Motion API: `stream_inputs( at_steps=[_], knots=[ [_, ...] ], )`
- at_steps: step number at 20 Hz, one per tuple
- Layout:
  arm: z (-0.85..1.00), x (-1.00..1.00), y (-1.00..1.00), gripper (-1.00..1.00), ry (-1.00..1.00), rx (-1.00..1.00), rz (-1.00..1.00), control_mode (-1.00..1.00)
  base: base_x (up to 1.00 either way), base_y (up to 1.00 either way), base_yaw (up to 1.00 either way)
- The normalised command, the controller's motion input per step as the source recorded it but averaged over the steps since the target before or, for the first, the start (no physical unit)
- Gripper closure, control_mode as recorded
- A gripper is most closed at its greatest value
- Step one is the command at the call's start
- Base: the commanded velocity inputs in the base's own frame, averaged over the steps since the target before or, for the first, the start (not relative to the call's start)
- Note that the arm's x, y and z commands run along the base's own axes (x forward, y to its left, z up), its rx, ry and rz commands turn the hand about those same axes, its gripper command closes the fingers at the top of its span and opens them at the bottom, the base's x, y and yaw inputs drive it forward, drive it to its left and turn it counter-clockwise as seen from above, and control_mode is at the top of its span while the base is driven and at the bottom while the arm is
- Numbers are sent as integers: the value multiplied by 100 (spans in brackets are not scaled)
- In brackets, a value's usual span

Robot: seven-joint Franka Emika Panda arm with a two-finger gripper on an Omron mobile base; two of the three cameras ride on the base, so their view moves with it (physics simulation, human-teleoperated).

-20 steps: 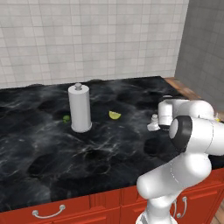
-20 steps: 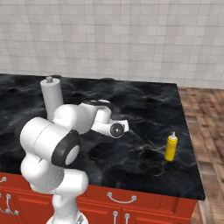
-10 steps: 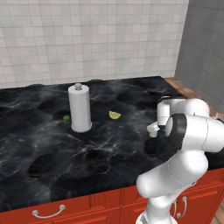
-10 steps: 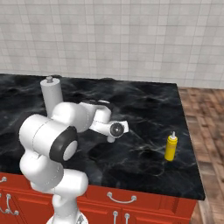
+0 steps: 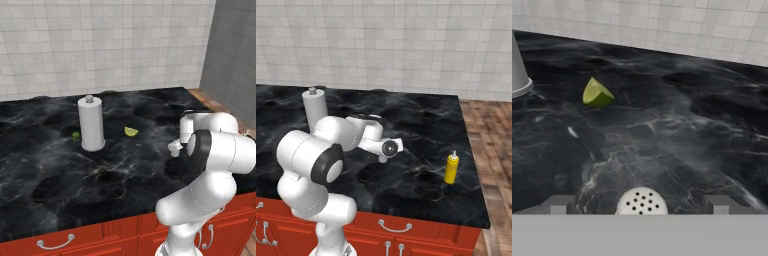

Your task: Move the mustard and shaker from the cabinet to the dining counter.

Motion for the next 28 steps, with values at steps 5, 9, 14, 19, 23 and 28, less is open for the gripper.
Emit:
stream_inputs(
  at_steps=[5, 9, 14, 19, 23, 28],
  knots=[
    [53, -19, 0, -100, 0, 0, 0, -100, 0, 0, 0],
    [88, -23, 8, -100, 0, -2, 0, -100, 0, 0, 0],
    [100, -9, 15, -100, 5, -8, 0, -100, 0, 0, 0],
    [100, 0, 1, -100, 35, -7, 0, -100, 0, 0, 0],
    [100, -1, 0, -100, 45, -6, 0, -100, 0, 0, 0],
    [100, -23, 0, -100, 34, -5, -2, -100, 0, 0, 0]
  ],
)
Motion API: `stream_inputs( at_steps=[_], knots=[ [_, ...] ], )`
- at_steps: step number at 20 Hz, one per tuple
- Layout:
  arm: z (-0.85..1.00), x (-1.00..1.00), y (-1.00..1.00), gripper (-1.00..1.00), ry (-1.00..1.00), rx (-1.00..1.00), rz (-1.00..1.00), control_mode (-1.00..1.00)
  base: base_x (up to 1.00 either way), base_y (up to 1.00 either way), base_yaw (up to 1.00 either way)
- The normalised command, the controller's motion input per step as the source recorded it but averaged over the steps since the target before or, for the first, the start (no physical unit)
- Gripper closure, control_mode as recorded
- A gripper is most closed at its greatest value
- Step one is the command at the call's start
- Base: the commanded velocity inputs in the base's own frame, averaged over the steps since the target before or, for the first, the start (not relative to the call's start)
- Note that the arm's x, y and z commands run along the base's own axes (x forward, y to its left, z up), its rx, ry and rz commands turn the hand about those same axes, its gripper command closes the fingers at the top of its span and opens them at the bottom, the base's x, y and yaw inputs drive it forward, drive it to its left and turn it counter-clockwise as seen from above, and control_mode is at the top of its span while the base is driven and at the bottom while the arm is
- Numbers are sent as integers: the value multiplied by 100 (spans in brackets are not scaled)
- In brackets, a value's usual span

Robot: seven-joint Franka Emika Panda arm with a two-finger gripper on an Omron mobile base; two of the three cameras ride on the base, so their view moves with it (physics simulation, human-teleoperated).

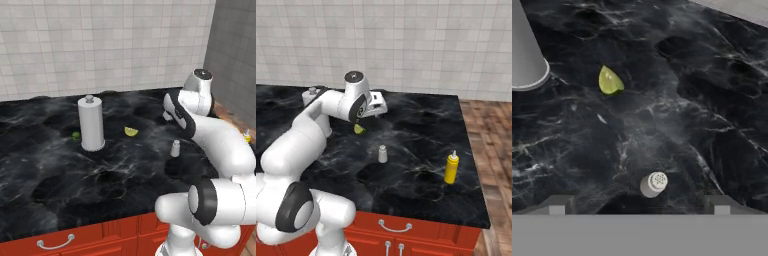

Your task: Move the mustard and shaker from the cabinet to the dining counter.

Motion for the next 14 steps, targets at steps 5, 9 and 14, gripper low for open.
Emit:
stream_inputs(
  at_steps=[5, 9, 14],
  knots=[
    [80, -51, 0, -100, 8, 0, -5, -100, 0, 0, 0],
    [13, -83, 2, -100, -21, 9, -3, -100, 0, 0, 0],
    [0, -98, 1, -100, -41, 18, -3, -100, 0, 0, 0]
  ],
)
